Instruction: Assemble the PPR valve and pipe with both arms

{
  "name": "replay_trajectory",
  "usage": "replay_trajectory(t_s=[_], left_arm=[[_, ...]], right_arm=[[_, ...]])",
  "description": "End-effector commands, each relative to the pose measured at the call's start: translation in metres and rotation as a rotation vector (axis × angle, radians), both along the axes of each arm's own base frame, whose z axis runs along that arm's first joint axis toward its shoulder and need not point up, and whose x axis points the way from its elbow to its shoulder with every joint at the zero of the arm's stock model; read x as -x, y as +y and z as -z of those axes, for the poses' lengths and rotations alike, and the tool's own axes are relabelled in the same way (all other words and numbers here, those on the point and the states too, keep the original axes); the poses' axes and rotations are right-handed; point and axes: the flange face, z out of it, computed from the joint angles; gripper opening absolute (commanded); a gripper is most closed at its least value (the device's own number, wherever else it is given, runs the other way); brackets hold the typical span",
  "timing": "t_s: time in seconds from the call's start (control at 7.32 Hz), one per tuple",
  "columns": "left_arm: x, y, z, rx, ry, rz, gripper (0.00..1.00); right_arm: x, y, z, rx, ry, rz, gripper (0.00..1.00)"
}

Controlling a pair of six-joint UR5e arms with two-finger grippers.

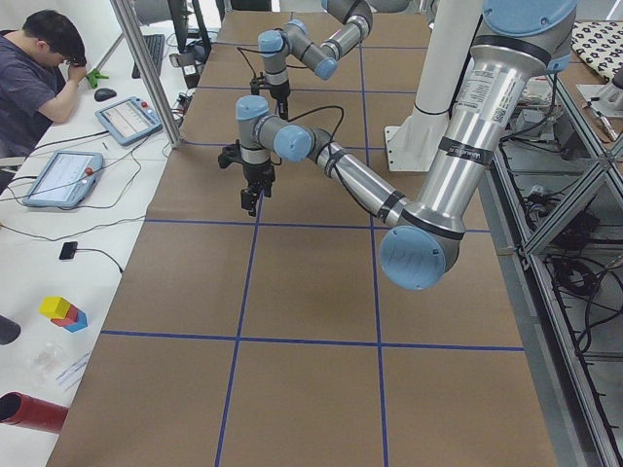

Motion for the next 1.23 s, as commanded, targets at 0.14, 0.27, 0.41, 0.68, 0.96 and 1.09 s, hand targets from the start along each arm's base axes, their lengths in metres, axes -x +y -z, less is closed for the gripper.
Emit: replay_trajectory(t_s=[0.14,0.27,0.41,0.68,0.96,1.09], left_arm=[[-0.0005,-0.0008,-0.0023,0.004,-0.003,0.0,1.0],[-0.0006,-0.0011,-0.0014,0.003,-0.002,0.0,1.0],[-0.0008,-0.0013,-0.002,0.004,-0.003,0.0,1.0],[-0.0008,-0.0013,-0.0021,0.004,-0.003,0.0,1.0],[-0.0008,-0.0013,-0.0021,0.004,-0.003,0.0,1.0],[-0.0008,-0.0013,-0.0021,0.004,-0.003,0.0,1.0]], right_arm=[[0.0007,0.0006,-0.0009,0.001,0.001,0.001,0.0],[0.0015,0.0015,-0.0009,0.001,0.001,0.003,0.0],[0.0015,0.0015,-0.0009,0.001,0.001,0.003,0.0],[0.0032,0.0032,-0.0009,0.001,0.001,0.006,0.0],[0.0032,0.0032,-0.0019,0.001,0.001,0.006,0.12],[0.0032,0.0032,-0.0019,0.001,0.001,0.006,0.18]])
